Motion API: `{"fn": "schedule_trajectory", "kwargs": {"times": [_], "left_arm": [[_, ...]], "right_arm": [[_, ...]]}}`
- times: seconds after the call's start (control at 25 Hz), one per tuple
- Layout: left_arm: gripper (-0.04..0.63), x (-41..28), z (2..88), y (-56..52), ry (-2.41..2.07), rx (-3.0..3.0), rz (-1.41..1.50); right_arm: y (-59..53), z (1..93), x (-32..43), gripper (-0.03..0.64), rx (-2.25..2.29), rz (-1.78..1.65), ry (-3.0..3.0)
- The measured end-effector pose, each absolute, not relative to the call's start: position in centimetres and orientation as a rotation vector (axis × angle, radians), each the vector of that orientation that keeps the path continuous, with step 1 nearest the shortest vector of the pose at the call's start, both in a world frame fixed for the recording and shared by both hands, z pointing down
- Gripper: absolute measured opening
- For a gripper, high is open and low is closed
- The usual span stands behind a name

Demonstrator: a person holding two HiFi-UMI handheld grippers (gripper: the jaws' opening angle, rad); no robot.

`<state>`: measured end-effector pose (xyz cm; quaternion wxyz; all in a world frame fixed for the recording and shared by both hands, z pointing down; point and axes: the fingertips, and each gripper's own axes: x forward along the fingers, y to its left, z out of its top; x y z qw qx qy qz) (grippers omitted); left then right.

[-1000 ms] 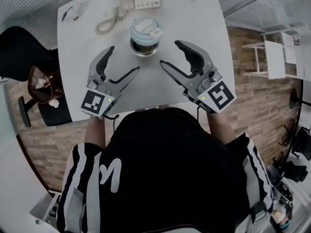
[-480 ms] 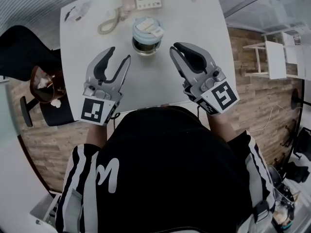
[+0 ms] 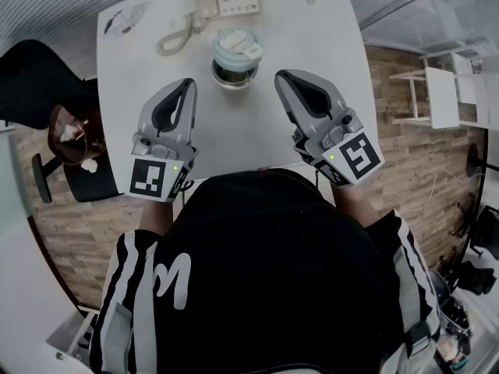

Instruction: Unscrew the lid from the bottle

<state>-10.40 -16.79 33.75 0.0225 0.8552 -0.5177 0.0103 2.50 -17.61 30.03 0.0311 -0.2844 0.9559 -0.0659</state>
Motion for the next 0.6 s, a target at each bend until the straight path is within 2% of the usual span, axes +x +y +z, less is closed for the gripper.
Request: {"fn": "schedule_trajectory", "kwargs": {"times": [0.6], "left_arm": [[0.002, -10.18, 33.98, -16.77, -1.619, 2.65, 0.109]], "right_arm": [[-17.96, 29.24, 2.36, -0.002, -0.923, -0.195, 2.931]]}}
